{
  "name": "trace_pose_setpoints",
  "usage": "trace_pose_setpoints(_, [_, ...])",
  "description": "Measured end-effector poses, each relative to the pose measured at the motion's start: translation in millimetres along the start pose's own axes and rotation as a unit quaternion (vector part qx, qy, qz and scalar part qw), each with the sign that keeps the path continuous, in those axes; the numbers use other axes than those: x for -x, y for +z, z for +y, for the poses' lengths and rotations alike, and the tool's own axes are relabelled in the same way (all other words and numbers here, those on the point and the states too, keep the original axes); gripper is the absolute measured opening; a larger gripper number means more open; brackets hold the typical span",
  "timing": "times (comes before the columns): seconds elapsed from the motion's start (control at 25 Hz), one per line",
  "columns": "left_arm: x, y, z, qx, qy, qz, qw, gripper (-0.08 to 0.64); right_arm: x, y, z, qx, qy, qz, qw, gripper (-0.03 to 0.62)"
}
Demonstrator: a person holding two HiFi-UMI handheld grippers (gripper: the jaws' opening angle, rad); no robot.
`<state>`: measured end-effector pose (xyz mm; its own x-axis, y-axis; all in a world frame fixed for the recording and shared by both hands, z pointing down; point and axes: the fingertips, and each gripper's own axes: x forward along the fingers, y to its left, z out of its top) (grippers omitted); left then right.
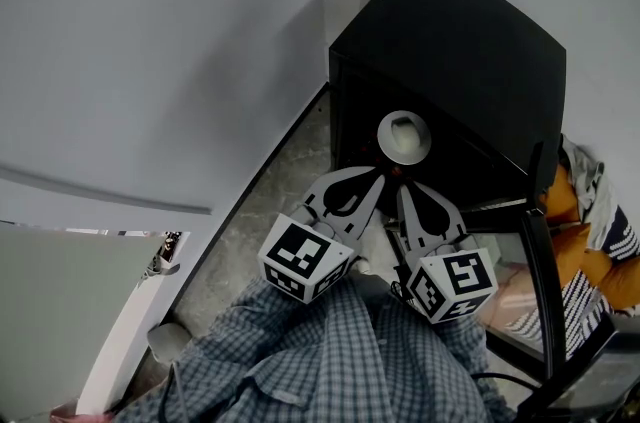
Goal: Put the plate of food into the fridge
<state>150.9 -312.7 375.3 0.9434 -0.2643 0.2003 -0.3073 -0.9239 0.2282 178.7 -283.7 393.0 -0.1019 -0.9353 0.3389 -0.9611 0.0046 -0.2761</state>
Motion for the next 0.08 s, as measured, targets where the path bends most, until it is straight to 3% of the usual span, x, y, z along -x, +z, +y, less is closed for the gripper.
trace_pose_setpoints(0.08, [-0.1,-0.4,0.5,0.0,0.001,0.001,1.0,0.006,-0.7,-0.2,0.9,0.001,0.002,0.001,1.0,0.006])
